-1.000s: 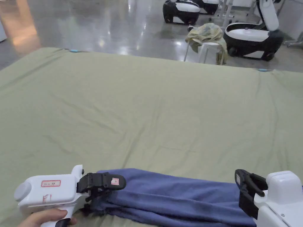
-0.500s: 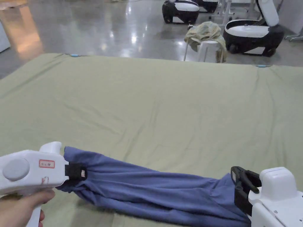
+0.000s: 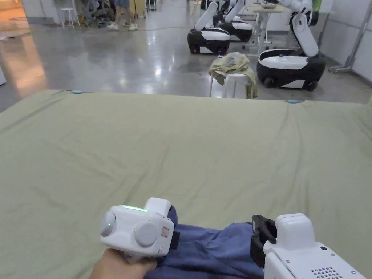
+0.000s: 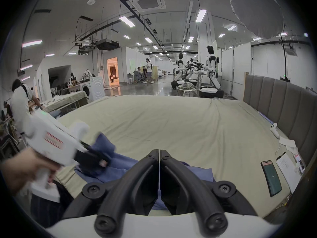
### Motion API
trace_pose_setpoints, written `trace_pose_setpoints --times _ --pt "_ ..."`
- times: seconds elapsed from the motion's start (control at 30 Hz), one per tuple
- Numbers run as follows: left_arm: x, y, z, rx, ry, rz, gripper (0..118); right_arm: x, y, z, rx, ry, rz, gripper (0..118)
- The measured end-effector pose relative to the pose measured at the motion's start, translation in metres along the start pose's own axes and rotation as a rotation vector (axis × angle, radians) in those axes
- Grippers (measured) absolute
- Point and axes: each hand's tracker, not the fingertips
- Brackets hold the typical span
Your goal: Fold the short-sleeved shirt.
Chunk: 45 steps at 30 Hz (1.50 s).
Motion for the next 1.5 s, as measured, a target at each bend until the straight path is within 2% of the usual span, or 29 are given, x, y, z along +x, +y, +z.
trace_pose_setpoints --times 0.07,0.13,0.2,0.3,0.37,0.4,0.43,0.47,0.5,0.53,0.6,0.63,0.67,0.73,0.8,0.87,0.97,1.03,1.1,1.13,1.2,1.23,1.3,1.4,1.5 --pt "-0.007 -0.002 -0.006 0.038 0.002 0.042 46 0.011 -0.003 0.005 0.001 0.008 -0.017 2" --pt "-0.012 0.002 0.007 0.013 -0.120 0.089 75 0.023 -0.006 0.012 0.010 0.024 -0.054 2" --pt "-0.015 0.003 0.039 0.113 -0.148 0.130 76 0.033 -0.007 0.016 0.015 0.028 -0.089 2" --pt "-0.025 0.001 0.102 0.322 -0.176 0.206 76 0.042 -0.008 0.020 0.024 0.018 -0.099 2" --pt "-0.036 -0.001 0.109 0.353 -0.149 0.289 76 0.045 -0.008 0.020 0.030 0.012 -0.112 2" --pt "-0.040 0.000 0.105 0.336 -0.104 0.304 75 0.047 -0.009 0.019 0.029 0.010 -0.120 2" --pt "-0.043 0.000 0.097 0.306 -0.069 0.307 67 0.049 -0.011 0.018 0.028 0.008 -0.132 2" --pt "-0.043 -0.001 0.085 0.274 -0.055 0.292 46 0.050 -0.012 0.016 0.021 0.007 -0.148 2" --pt "-0.041 -0.005 0.074 0.262 -0.084 0.299 13 0.051 -0.013 0.013 0.014 0.008 -0.158 2" --pt "-0.033 -0.009 0.060 0.240 -0.166 0.300 5 0.052 -0.015 0.012 0.006 0.008 -0.165 2" --pt "-0.014 -0.013 0.033 0.161 -0.120 0.284 5 0.055 -0.019 0.013 -0.007 0.030 -0.214 2" --pt "-0.005 -0.016 0.017 0.138 -0.053 0.274 5 0.055 -0.020 0.012 -0.010 0.030 -0.224 2" --pt "0.001 -0.018 0.005 0.125 -0.057 0.290 5 0.055 -0.021 0.012 -0.011 0.023 -0.213 2" --pt "0.029 -0.026 -0.001 0.150 -0.206 0.328 5 0.053 -0.021 0.012 -0.021 0.005 -0.180 2" --pt "0.058 -0.026 0.001 0.163 -0.193 0.208 5 0.052 -0.021 0.012 -0.024 -0.001 -0.168 2" --pt "0.066 -0.026 0.006 0.183 -0.086 0.091 5 0.049 -0.018 0.010 -0.031 -0.018 -0.123 2" --pt "0.041 -0.028 0.017 0.245 -0.099 0.169 5 0.046 -0.013 0.007 -0.038 -0.011 -0.101 2" --pt "0.031 -0.027 0.035 0.247 -0.104 0.170 5 0.042 -0.012 0.006 -0.041 -0.009 -0.097 2" --pt "0.013 -0.026 0.047 0.265 -0.186 0.210 5 0.038 -0.013 0.003 -0.043 0.006 -0.102 2" --pt "0.003 -0.027 0.060 0.304 -0.209 0.240 20 0.035 -0.013 0.001 -0.047 0.022 -0.108 2" --pt "-0.026 -0.027 0.084 0.387 -0.285 0.321 65 0.031 -0.013 -0.001 -0.041 0.113 -0.173 2" --pt "-0.045 -0.023 0.091 0.363 -0.339 0.350 82 0.028 -0.012 -0.001 -0.052 0.137 -0.191 2" --pt "-0.092 -0.021 0.101 0.343 -0.401 0.452 82 0.021 -0.012 -0.002 -0.053 0.125 -0.156 2" --pt "-0.159 -0.017 0.102 0.263 -0.384 0.548 82 0.011 -0.012 -0.006 -0.062 0.144 -0.140 3" --pt "-0.211 -0.027 0.080 0.042 -0.607 0.706 82 -0.002 -0.013 -0.016 -0.085 0.167 -0.159 3"
